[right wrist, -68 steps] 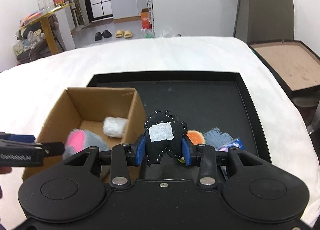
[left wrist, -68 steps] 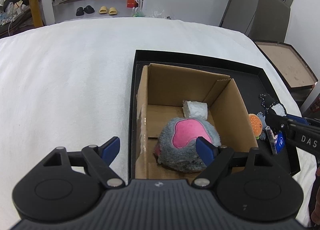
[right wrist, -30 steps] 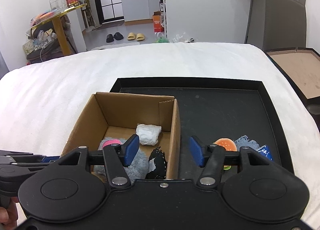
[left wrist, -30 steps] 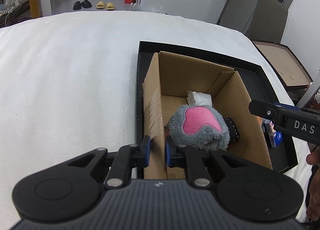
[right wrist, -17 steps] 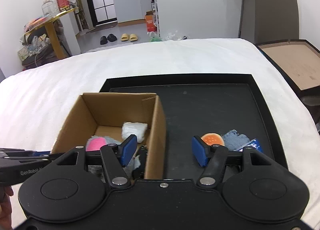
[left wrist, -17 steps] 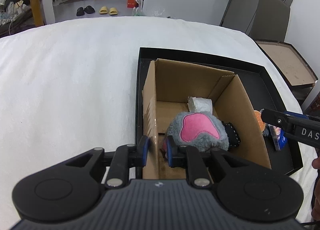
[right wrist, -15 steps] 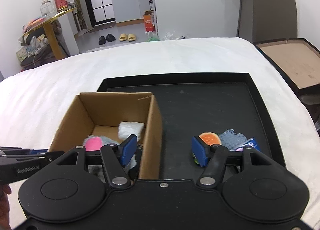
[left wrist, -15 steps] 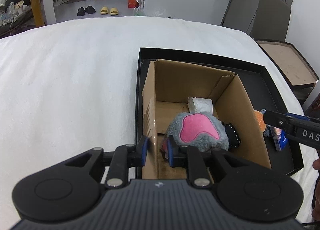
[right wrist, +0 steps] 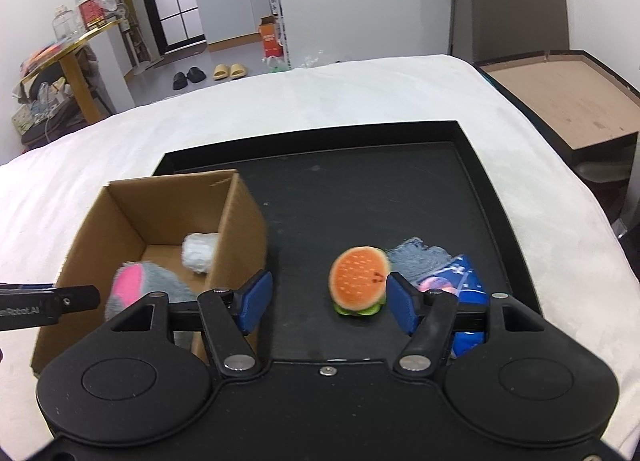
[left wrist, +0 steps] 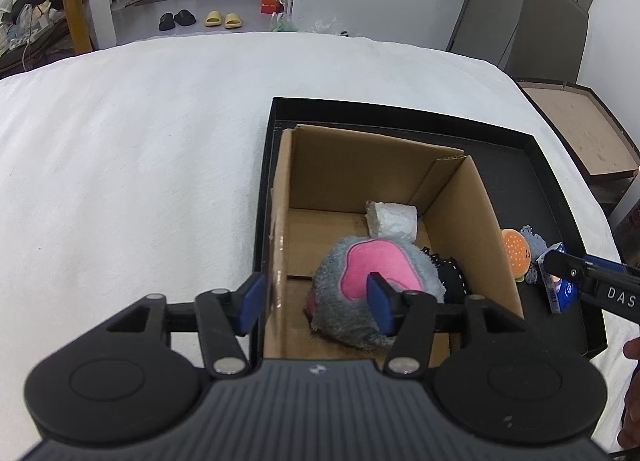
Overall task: Organize soft objects
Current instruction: 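Move the right tool to the blue tissue pack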
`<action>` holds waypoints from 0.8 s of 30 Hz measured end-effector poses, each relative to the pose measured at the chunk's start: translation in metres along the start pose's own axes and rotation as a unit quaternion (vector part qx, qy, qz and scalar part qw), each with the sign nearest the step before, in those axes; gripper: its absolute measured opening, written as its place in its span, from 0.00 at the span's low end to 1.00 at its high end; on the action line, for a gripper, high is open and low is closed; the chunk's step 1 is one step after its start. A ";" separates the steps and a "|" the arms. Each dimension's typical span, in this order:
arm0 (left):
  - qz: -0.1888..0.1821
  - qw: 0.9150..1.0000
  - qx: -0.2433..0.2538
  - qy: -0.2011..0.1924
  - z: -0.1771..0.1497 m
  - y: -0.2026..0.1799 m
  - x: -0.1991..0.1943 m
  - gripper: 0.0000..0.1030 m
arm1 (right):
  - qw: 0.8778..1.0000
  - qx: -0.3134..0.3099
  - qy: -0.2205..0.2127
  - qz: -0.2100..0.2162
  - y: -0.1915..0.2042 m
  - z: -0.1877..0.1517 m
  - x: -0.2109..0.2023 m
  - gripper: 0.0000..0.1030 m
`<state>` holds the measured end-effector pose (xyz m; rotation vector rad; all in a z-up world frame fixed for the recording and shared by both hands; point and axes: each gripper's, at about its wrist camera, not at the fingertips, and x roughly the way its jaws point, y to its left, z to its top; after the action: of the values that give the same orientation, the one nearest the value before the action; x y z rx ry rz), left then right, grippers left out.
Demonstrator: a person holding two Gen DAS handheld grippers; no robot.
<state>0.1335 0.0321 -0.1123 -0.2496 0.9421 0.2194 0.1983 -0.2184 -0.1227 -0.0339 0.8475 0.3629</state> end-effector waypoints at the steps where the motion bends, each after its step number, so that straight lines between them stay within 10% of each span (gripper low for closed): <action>1: 0.000 1.000 0.001 0.000 0.000 -0.001 0.001 0.58 | 1.000 0.003 0.001 -0.003 -0.004 -0.001 0.001 0.61; 24: 0.033 0.999 0.016 -0.008 0.008 -0.029 0.007 0.77 | 0.997 0.044 0.038 -0.051 -0.078 -0.023 0.040 0.69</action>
<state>0.1526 0.0073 -0.1102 -0.1868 0.9390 0.2668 0.2315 -0.2832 -0.1763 -0.0094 0.9334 0.2295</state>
